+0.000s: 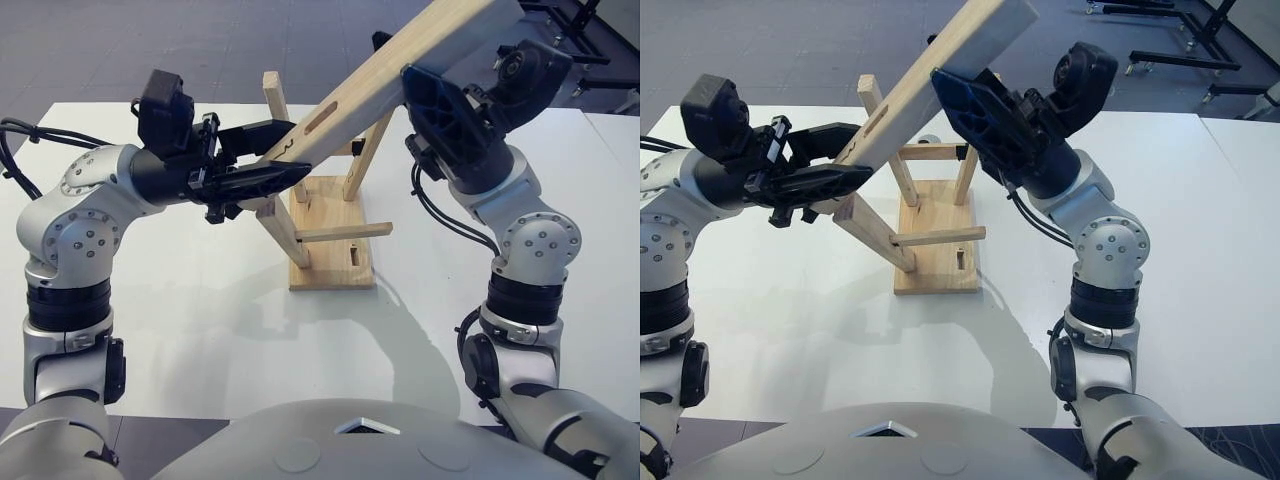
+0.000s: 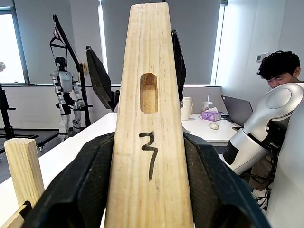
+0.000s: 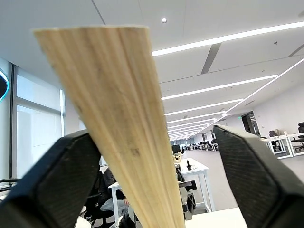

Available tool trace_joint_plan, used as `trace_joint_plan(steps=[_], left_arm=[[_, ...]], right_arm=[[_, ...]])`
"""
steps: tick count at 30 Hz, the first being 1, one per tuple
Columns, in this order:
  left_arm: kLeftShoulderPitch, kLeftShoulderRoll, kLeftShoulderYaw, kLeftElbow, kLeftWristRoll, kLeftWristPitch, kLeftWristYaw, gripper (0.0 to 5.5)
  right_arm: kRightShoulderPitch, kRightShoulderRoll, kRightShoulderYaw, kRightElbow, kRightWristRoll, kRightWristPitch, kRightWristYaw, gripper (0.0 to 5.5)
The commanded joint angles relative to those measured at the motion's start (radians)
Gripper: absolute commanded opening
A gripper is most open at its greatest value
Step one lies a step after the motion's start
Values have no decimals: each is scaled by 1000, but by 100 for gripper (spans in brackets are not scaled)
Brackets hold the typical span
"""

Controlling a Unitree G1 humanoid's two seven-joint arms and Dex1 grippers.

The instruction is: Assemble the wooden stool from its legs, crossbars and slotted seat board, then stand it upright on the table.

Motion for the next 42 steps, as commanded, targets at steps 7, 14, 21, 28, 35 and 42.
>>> trace_joint_plan(steps=[7,14,21,28,35,42], left_arm=[[-2,21,-70,38,74,20,-38,206],[-43,1,-51,108,97,23,37,274],[-62,-7,2,131,104,26,81,337],[-53,17,80,122,106,19,97,337],[17,12,167,59,104,3,158,337],[61,-30,229,-21,52,-7,262,337]], right_arm=[[-22,4,-28,1,9,-23,-2,234],[-29,7,-43,1,-22,-62,-3,208],[-38,4,-64,8,-30,-93,-16,208],[-37,-128,-181,65,-64,-128,21,207],[41,-316,-244,208,-134,-93,162,206],[166,-345,-191,348,-308,-155,320,206]])
